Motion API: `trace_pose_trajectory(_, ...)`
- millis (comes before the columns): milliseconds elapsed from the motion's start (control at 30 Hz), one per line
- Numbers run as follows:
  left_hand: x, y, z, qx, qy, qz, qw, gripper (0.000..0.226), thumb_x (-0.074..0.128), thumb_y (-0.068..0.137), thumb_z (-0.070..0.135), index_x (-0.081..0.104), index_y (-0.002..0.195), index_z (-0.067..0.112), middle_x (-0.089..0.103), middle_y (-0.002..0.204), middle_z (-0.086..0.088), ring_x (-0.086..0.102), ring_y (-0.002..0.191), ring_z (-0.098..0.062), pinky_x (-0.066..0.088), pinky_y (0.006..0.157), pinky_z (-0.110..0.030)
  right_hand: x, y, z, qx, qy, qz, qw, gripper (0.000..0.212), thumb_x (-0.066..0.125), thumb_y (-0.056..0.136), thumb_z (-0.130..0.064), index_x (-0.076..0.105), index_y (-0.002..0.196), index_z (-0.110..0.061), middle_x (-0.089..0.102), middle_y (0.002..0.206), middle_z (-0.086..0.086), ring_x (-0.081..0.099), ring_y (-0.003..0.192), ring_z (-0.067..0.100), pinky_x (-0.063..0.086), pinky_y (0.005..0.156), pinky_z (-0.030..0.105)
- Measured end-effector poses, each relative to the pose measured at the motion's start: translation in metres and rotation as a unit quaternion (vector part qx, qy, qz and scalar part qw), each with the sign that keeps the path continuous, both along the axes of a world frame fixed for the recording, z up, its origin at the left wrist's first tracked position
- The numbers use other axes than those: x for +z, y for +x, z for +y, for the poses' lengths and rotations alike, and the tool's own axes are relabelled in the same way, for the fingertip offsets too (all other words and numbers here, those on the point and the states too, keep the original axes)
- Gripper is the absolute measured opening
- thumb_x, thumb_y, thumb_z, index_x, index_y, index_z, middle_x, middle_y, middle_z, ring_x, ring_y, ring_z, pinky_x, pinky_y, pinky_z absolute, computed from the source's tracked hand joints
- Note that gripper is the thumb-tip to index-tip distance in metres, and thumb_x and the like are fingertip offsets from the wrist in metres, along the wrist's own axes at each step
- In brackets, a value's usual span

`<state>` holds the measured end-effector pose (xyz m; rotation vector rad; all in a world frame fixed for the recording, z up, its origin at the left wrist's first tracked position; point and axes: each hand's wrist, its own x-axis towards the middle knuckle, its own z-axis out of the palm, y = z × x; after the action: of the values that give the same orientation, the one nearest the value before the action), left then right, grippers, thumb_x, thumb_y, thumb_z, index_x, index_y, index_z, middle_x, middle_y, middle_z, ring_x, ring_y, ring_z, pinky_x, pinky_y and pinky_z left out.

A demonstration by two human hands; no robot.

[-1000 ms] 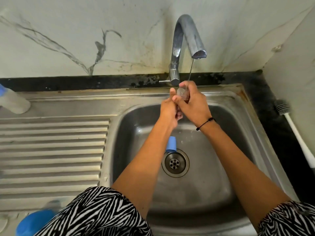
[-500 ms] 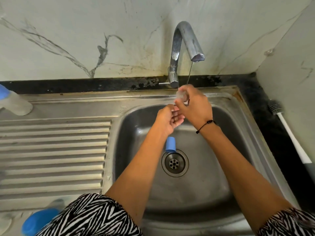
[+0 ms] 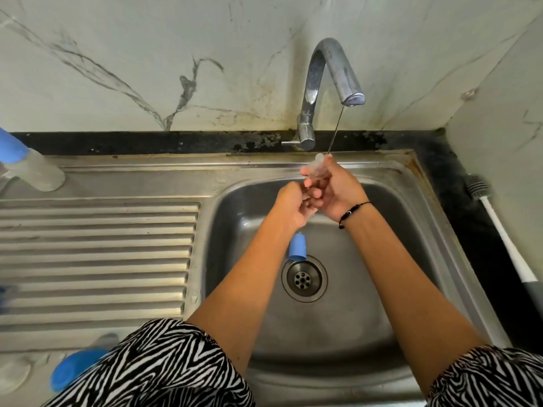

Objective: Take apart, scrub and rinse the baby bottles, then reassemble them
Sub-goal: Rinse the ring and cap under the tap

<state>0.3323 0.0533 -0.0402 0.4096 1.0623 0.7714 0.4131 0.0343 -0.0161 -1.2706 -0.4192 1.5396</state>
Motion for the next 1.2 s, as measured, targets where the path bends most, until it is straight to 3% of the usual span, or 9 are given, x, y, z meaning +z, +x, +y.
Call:
trace_pose_trajectory(200,0.002,0.006,0.001,-0.003,-0.002,-0.018,1.0,0.042,0.031,0.1,0.005,0.047,0.062,0.013,0.04,0.031,0.007,0.032,0.024,-0.002,0.029,0.03,-0.012,0.0,0.0,0.0,-0.004,0.004,0.049,0.999,0.053,0.033,0.101,-0.042,0.064,0.088,-0.001,0.058,0.055,0.004,0.039,0.038,0.009,0.031,0.037,0.016)
trace_pose_trajectory(300,0.001,0.009,0.002,-0.003,0.004,0.006,1.0,0.041,0.026,0.098,0.001,0.046,0.063,0.011,0.037,0.031,0.007,0.029,0.024,-0.003,0.028,0.032,-0.011,0.002,0.002,-0.003,-0.008,0.015,-0.005,1.0,0.038,0.044,0.098,-0.033,0.063,0.086,-0.003,0.061,0.058,0.005,0.042,0.041,0.009,0.033,0.039,0.017)
trace_pose_trajectory(367,-0.001,0.011,0.001,-0.01,0.012,0.044,0.999,0.041,0.027,0.097,0.001,0.044,0.062,0.012,0.038,0.031,0.007,0.028,0.023,-0.003,0.027,0.033,-0.009,0.002,0.002,-0.005,-0.012,0.043,-0.046,0.998,0.009,0.057,0.091,-0.014,0.06,0.085,-0.007,0.061,0.062,0.007,0.045,0.044,0.01,0.034,0.039,0.019)
trace_pose_trajectory(433,-0.005,0.012,-0.001,-0.019,0.029,0.086,0.996,0.043,0.029,0.096,0.002,0.038,0.056,0.013,0.036,0.03,0.006,0.027,0.022,-0.004,0.018,0.029,-0.01,-0.002,0.002,-0.006,-0.004,0.074,-0.14,0.987,0.016,0.061,0.084,-0.001,0.058,0.093,-0.013,0.061,0.076,0.007,0.051,0.05,0.011,0.039,0.041,0.022)
trace_pose_trajectory(533,-0.011,0.009,-0.001,-0.01,0.053,0.105,0.993,0.047,0.037,0.101,0.019,0.04,0.054,0.013,0.034,0.032,0.004,0.024,0.025,-0.006,0.013,0.031,-0.013,-0.008,0.008,-0.004,0.022,0.143,-0.475,0.868,0.029,0.066,0.082,-0.008,0.06,0.108,-0.017,0.062,0.103,-0.001,0.057,0.086,0.011,0.048,0.073,0.025)
trace_pose_trajectory(600,-0.014,0.005,0.003,-0.004,0.05,0.076,0.996,0.048,0.04,0.101,0.033,0.043,0.057,0.014,0.035,0.035,0.003,0.025,0.027,-0.007,0.013,0.034,-0.014,-0.011,0.011,-0.004,0.037,0.159,-0.571,0.805,0.034,0.066,0.082,-0.01,0.06,0.115,-0.014,0.062,0.108,-0.001,0.053,0.095,0.009,0.044,0.082,0.023)
trace_pose_trajectory(800,-0.008,0.002,0.001,-0.026,0.008,-0.067,0.997,0.026,0.048,0.097,0.035,0.061,0.091,0.013,0.059,0.074,-0.002,0.053,0.065,-0.012,0.047,0.065,-0.025,-0.017,0.017,-0.002,0.033,0.189,-0.622,0.759,0.028,0.064,0.082,-0.011,0.063,0.11,-0.011,0.062,0.111,0.005,0.05,0.109,0.023,0.034,0.085,0.022)
trace_pose_trajectory(1000,-0.001,0.001,0.002,0.019,0.016,-0.133,0.991,0.026,0.041,0.101,0.02,0.06,0.089,0.007,0.061,0.06,0.001,0.057,0.049,-0.005,0.052,0.057,-0.02,-0.017,0.023,-0.001,0.072,0.207,-0.634,0.742,0.036,0.068,0.08,-0.016,0.062,0.116,-0.015,0.061,0.115,0.005,0.048,0.111,0.024,0.025,0.083,0.018)
trace_pose_trajectory(1200,0.004,0.01,0.005,0.019,0.014,-0.125,0.992,0.027,0.044,0.1,0.022,0.06,0.083,0.009,0.067,0.061,0.0,0.067,0.059,-0.009,0.056,0.057,-0.023,-0.015,0.022,-0.004,0.083,0.228,-0.62,0.747,0.052,0.07,0.08,-0.022,0.054,0.128,-0.014,0.052,0.113,0.009,0.048,0.098,0.017,0.035,0.08,0.02)
